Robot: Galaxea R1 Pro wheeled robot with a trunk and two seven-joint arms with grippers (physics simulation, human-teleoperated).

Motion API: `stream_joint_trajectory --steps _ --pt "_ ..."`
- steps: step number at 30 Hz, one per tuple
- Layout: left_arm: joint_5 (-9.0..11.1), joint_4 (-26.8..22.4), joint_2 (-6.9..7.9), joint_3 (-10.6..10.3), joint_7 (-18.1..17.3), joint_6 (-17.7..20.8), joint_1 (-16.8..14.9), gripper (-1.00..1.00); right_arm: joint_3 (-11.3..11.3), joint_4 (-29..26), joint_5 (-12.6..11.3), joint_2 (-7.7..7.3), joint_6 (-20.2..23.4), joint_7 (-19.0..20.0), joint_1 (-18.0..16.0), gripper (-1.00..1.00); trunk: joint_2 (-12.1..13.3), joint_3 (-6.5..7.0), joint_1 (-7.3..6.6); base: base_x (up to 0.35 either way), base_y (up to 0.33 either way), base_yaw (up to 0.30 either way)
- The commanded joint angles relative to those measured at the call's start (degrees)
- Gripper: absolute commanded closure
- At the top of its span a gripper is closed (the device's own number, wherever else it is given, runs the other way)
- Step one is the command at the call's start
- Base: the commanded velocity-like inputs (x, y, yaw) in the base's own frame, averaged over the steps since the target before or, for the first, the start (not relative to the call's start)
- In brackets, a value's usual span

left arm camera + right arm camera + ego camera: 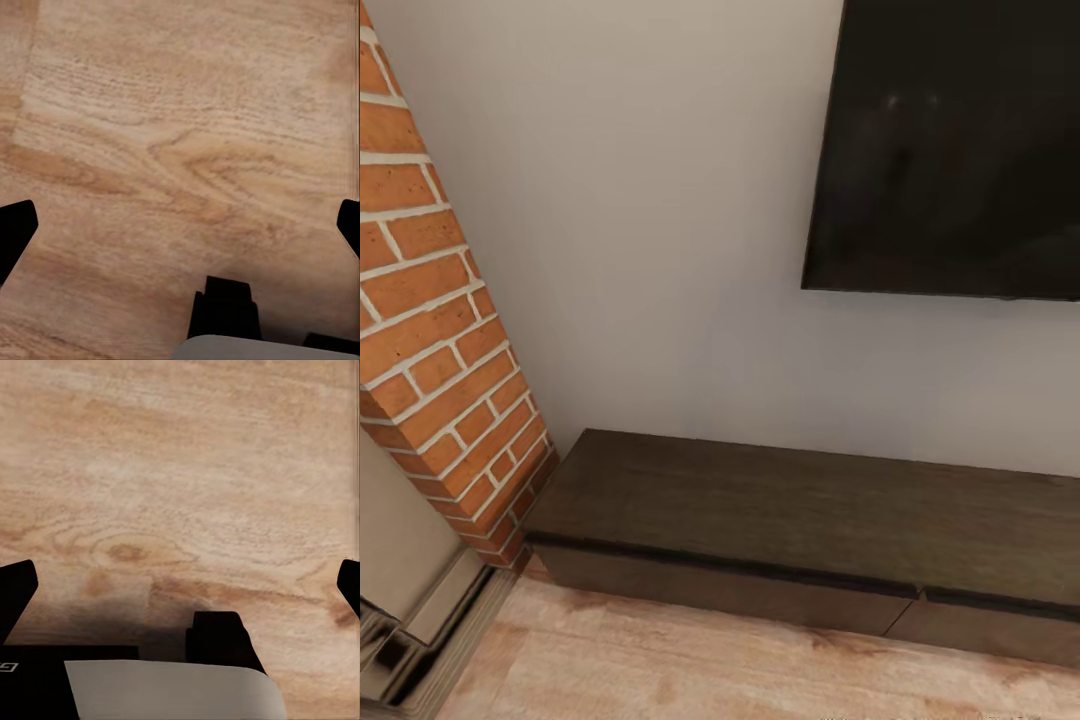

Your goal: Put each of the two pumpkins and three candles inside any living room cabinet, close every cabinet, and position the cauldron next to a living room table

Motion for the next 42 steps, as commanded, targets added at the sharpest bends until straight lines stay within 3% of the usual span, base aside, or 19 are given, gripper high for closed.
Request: stream_joint_trajectory --steps 1,9,15,18,42 --pt "0.0 0.0 -0.01 0.0 0.0 0.0 0.0 -1.00 0.0 0.0 0.0 -0.01 0.0 0.0 0.0 -1.00 0.0 0.00 0.00 0.038 0.000 -0.280" --pt "0.0 0.0 0.04 0.0 -0.1 0.0 0.0 -1.00 -0.4 0.0 -1.3 0.20 0.2 -0.4 0.0 -1.00 0.0 -0.42 0.00 0.007 0.000 -0.177" --pt "0.0 0.0 0.06 0.0 -0.1 0.0 0.0 -1.00 -0.5 0.0 -6.8 -0.01 0.2 -0.6 0.0 -1.00 0.0 -0.95 0.00 0.000 0.000 -0.069" --pt "0.0 0.0 0.06 0.0 -0.1 0.0 0.0 -1.00 -0.5 0.1 -8.3 -0.03 0.2 -0.6 0.0 -1.00 0.0 -1.22 0.00 0.000 0.000 -0.063" --pt "0.0 0.0 0.06 0.0 -0.1 0.0 0.0 -1.00 -0.4 0.1 -8.8 -0.02 0.2 -0.6 0.0 -1.00 0.0 -3.40 0.00 0.000 0.000 -0.074"
